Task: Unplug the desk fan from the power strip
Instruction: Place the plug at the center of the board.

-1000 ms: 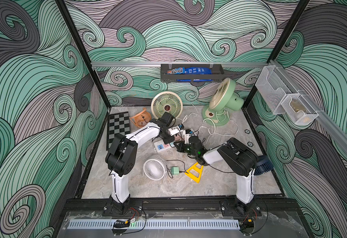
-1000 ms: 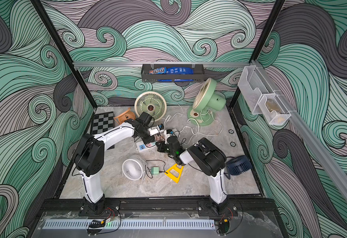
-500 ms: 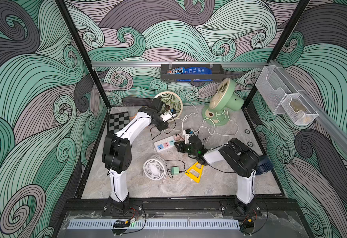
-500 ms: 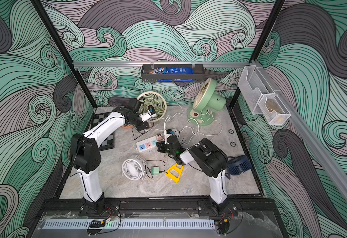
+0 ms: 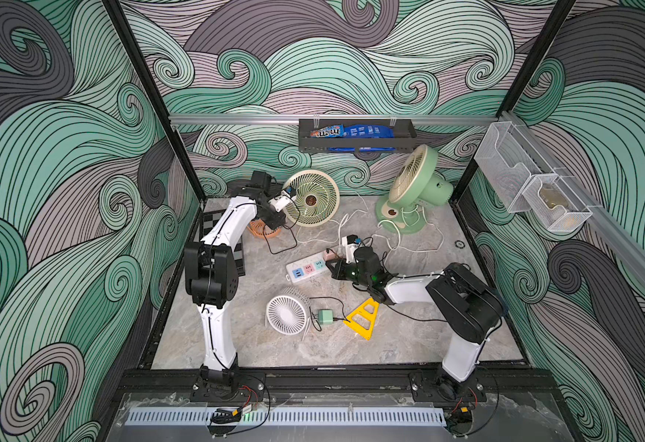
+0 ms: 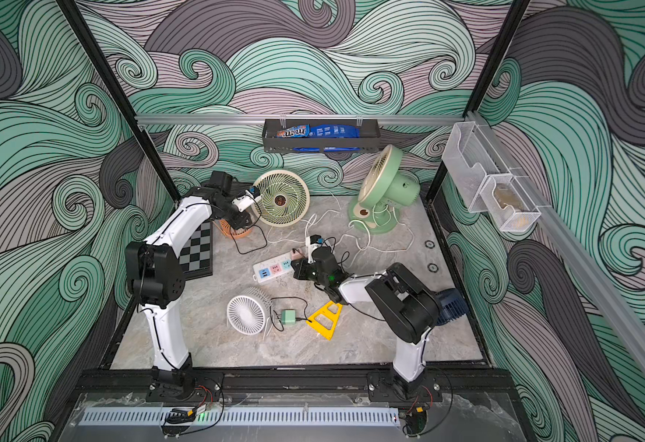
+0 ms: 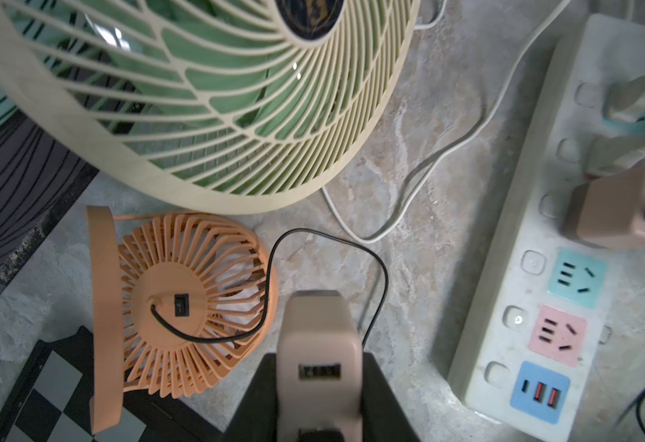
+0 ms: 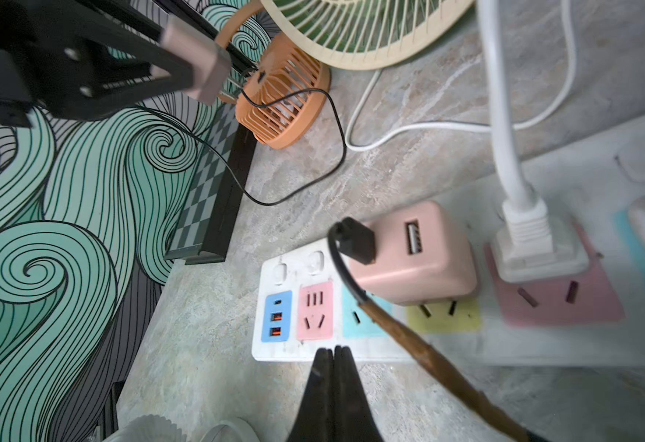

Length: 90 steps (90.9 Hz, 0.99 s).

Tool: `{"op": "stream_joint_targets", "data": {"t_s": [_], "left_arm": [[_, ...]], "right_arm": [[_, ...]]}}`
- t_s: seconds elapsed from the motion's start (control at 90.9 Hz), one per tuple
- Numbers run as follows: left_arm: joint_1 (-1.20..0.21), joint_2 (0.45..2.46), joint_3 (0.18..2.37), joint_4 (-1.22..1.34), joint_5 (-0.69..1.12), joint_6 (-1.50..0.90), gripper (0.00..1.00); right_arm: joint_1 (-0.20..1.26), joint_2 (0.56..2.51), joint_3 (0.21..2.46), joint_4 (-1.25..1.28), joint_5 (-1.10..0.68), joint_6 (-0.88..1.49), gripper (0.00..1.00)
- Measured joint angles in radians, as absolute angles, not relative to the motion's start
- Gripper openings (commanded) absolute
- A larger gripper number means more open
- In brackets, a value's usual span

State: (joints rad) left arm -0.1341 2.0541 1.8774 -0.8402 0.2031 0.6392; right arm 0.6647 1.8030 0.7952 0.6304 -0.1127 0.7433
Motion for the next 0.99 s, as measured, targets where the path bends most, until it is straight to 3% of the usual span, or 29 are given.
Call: {"op": "stream_joint_targets", "data": {"t_s": [0.616, 0.991], "left_arm": [[-0.072, 2.089, 1.712, -0.793, 0.081, 0.73, 0.0], [-0.051, 2.101, 1.704, -0.784, 0.07, 0.741, 0.01]], "right_arm": [[0.65, 1.73, 0.74, 0.607, -0.104, 0.739, 0.05], [0.64, 1.718, 0.731, 0.608, -0.102, 0.743, 0.17]]}}
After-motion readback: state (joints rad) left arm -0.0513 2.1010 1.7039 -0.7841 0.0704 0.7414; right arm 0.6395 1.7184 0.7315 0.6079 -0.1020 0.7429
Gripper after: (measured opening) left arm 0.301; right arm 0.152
